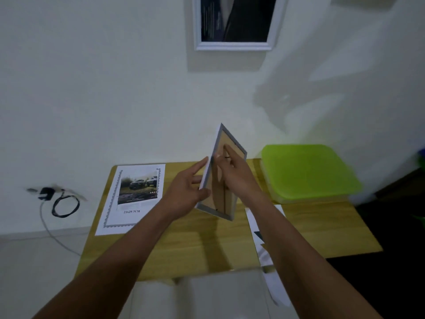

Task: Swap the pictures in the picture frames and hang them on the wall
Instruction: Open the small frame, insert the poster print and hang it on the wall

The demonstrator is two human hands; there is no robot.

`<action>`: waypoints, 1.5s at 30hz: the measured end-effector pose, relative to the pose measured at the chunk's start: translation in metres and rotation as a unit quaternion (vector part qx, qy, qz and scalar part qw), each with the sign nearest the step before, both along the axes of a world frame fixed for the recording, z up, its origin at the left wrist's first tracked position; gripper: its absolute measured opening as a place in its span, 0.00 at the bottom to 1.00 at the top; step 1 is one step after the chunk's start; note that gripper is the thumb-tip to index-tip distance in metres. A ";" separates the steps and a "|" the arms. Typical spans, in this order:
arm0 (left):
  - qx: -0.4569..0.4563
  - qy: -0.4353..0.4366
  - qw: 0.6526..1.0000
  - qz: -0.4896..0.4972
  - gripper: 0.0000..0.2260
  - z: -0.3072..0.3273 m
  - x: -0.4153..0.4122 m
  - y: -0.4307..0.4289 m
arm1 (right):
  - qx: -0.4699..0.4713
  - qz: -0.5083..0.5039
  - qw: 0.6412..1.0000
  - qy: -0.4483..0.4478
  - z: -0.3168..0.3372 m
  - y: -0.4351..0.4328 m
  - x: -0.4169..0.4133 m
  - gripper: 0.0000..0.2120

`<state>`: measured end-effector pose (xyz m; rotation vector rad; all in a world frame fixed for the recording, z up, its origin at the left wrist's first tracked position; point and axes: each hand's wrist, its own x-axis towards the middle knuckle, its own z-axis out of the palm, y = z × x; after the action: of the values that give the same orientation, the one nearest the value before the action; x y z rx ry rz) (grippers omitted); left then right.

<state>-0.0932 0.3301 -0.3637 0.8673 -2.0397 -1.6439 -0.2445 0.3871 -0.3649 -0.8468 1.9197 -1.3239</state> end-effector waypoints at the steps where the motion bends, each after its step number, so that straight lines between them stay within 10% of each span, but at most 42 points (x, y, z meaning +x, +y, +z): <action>1: -0.010 0.008 1.000 -0.013 0.36 0.003 -0.001 0.005 | -0.010 -0.006 1.000 -0.012 0.007 0.001 0.004 0.37; 12: -0.126 0.009 0.989 -0.073 0.33 0.016 -0.016 0.037 | -0.113 -0.175 0.978 0.030 0.051 0.030 0.013 0.21; 18: -0.274 -0.039 0.955 0.103 0.28 0.044 -0.009 -0.004 | -0.154 -0.203 0.967 -0.023 0.074 0.037 0.004 0.22; 26: -0.056 0.000 0.992 0.109 0.31 0.096 0.026 -0.048 | -0.213 -0.103 0.965 -0.110 0.111 0.018 -0.004 0.19; 45: -0.155 0.177 0.967 0.103 0.34 0.249 0.125 -0.209 | -0.349 0.054 0.934 0.057 0.255 -0.154 0.065 0.23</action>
<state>0.0319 0.1212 -0.1145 0.6022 -1.8212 -1.2229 -0.1796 0.2332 -0.1096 -1.3679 1.4408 -1.9573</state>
